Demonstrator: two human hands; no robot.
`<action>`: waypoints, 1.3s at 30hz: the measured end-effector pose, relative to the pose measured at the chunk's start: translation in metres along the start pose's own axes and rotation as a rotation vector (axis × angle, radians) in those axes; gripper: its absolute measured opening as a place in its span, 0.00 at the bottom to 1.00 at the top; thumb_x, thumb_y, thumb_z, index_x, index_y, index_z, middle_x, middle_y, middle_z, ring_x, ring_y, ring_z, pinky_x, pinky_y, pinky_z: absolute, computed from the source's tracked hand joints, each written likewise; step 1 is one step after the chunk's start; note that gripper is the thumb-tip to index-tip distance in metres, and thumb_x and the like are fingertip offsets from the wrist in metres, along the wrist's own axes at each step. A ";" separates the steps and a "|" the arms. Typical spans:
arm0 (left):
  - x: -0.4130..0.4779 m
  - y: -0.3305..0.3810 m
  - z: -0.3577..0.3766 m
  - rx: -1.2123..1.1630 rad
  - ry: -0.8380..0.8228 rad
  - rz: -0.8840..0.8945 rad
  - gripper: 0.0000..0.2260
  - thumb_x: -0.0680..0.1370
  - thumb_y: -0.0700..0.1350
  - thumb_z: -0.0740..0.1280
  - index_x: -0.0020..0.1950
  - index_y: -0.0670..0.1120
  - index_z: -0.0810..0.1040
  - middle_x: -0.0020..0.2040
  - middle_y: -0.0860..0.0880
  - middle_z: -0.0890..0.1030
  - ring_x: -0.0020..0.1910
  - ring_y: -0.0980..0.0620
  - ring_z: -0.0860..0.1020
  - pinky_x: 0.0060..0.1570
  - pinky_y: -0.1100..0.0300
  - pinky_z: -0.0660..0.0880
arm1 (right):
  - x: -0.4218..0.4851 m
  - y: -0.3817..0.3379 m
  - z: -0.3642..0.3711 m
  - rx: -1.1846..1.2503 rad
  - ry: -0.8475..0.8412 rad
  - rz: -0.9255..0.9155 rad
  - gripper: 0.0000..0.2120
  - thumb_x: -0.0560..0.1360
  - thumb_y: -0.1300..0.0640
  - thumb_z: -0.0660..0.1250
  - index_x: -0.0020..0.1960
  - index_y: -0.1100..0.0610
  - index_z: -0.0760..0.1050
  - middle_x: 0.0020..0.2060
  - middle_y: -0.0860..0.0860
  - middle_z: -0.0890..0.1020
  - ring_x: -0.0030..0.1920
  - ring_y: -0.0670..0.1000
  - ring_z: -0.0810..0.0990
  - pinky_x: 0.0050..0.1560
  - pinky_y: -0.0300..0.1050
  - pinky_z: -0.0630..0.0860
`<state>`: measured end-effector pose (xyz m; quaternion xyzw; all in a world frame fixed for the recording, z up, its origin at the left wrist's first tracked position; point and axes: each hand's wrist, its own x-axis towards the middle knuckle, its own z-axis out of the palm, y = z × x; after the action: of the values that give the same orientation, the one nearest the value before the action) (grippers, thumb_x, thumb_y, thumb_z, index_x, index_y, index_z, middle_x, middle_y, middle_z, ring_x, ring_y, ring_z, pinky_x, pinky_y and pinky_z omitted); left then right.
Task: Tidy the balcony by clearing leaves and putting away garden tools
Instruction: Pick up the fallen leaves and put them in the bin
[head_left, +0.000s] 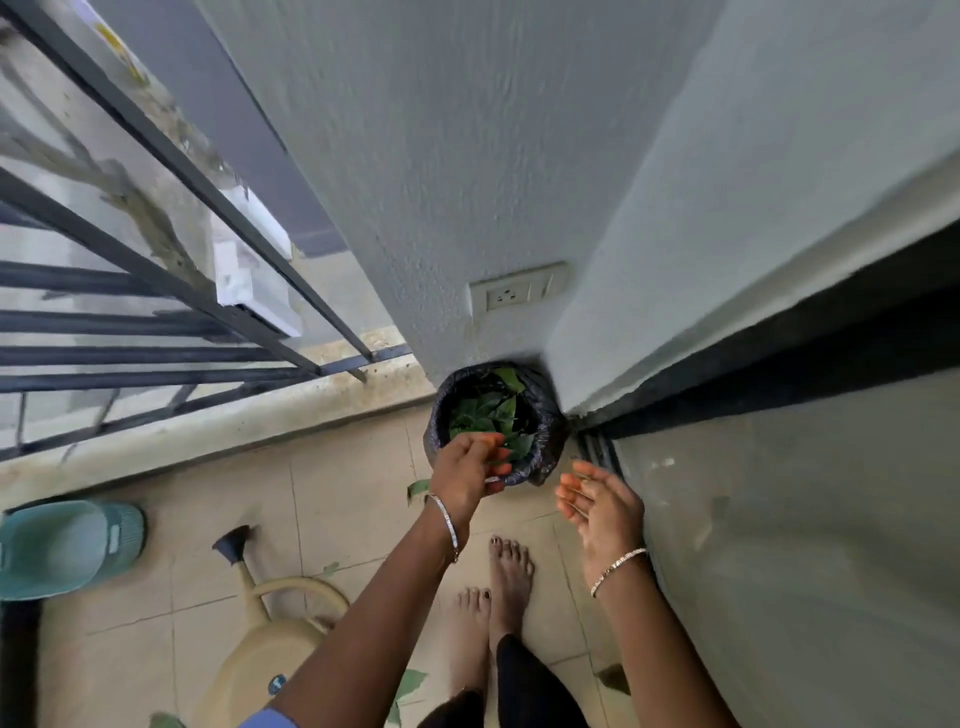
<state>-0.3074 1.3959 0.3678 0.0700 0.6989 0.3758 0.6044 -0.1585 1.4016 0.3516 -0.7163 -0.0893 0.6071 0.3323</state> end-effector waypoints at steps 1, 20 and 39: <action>-0.022 0.010 0.000 0.009 -0.015 0.022 0.09 0.82 0.38 0.59 0.55 0.38 0.78 0.44 0.43 0.80 0.37 0.49 0.77 0.36 0.59 0.75 | -0.024 -0.014 -0.005 0.017 -0.012 -0.030 0.12 0.78 0.71 0.56 0.52 0.64 0.77 0.38 0.56 0.80 0.37 0.53 0.78 0.39 0.43 0.75; -0.369 0.146 0.072 0.113 -0.565 0.408 0.07 0.80 0.37 0.61 0.50 0.41 0.78 0.39 0.45 0.80 0.35 0.50 0.78 0.37 0.59 0.75 | -0.397 -0.184 -0.157 0.408 -0.016 -0.640 0.12 0.78 0.68 0.58 0.47 0.58 0.79 0.37 0.53 0.83 0.33 0.48 0.80 0.36 0.40 0.75; -0.652 -0.012 0.107 0.319 -1.213 0.465 0.09 0.80 0.38 0.60 0.50 0.43 0.80 0.40 0.47 0.82 0.37 0.51 0.80 0.39 0.59 0.77 | -0.624 -0.015 -0.376 0.748 0.505 -0.911 0.13 0.78 0.68 0.59 0.49 0.58 0.80 0.39 0.53 0.84 0.34 0.49 0.80 0.37 0.41 0.76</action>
<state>-0.0377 1.0743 0.8781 0.5063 0.2489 0.2825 0.7758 0.0408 0.9429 0.8819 -0.5630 -0.0857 0.2078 0.7953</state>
